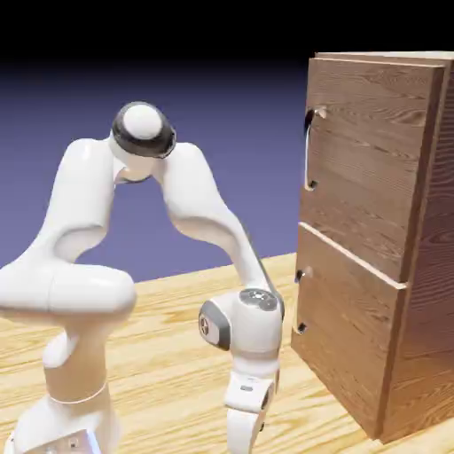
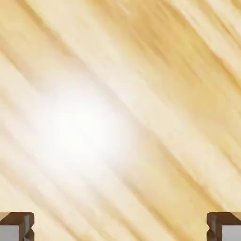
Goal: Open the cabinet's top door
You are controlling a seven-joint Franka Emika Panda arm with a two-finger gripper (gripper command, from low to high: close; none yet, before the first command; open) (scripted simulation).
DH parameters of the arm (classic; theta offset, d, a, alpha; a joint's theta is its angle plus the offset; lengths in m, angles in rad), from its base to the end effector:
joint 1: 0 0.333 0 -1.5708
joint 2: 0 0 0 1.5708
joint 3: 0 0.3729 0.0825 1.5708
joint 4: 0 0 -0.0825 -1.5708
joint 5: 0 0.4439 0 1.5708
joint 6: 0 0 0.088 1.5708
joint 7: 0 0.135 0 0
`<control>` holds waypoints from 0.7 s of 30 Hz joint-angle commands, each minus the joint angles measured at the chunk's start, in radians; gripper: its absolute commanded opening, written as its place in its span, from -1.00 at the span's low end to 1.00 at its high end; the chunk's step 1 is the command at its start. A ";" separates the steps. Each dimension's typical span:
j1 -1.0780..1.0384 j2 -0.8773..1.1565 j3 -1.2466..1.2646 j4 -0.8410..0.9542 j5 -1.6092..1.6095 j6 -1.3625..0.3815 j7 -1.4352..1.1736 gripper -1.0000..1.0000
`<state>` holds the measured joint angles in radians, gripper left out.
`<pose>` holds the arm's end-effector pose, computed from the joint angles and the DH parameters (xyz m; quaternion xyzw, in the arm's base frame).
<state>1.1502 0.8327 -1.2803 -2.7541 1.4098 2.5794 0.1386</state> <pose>0.3227 -0.1905 0.1476 0.7152 -0.6891 0.0750 0.0895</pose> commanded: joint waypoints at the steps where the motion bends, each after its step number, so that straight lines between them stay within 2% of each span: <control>1: 0.029 0.036 -0.033 0.001 0.036 -0.012 -0.016 0.00; 21: 0.618 0.761 -0.695 0.030 0.765 -0.248 -0.327 0.00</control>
<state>1.7679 1.5939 -1.9751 -2.7237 2.1748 2.3310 -0.1883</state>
